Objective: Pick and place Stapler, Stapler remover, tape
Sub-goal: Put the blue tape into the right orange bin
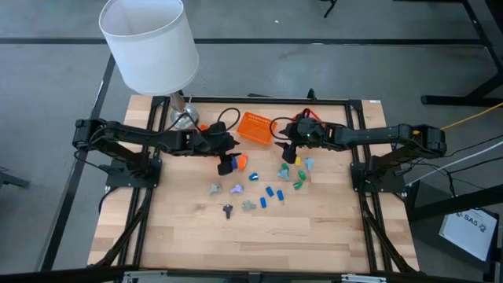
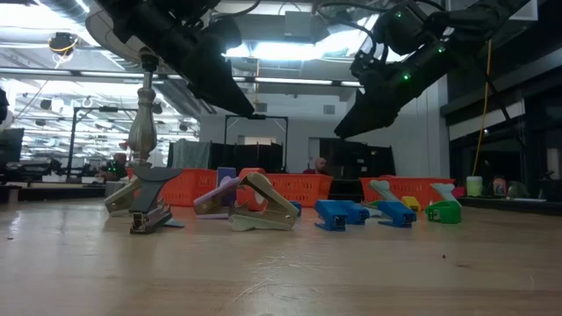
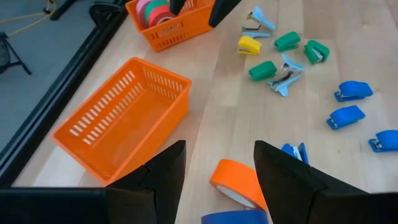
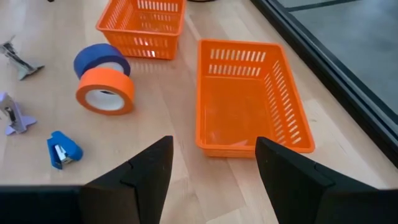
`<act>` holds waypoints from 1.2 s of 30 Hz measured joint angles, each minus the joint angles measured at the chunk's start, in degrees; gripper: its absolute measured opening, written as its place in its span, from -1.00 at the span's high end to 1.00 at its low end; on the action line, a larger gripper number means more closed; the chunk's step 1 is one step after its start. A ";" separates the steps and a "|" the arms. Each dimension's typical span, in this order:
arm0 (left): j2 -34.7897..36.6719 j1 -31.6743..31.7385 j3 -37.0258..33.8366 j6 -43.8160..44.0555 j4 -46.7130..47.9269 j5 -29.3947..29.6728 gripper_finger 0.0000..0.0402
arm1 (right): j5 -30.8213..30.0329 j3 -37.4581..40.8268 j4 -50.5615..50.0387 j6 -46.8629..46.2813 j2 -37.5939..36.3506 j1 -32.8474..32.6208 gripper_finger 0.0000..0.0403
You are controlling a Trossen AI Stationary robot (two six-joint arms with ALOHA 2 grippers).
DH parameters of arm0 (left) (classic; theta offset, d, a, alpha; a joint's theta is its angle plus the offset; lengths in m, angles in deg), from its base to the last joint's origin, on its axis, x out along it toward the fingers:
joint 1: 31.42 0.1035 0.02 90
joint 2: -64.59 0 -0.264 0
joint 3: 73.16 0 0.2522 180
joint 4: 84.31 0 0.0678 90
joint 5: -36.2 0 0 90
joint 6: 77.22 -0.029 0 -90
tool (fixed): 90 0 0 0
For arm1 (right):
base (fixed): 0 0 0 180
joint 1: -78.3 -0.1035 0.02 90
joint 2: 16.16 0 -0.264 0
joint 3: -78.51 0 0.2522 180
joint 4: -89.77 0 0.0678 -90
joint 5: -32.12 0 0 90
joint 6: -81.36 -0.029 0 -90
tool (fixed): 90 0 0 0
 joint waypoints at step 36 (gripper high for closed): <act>0.00 0.00 0.00 9.18 8.59 -3.20 0.07 | 6.82 0.00 1.22 7.24 0.00 -2.48 0.97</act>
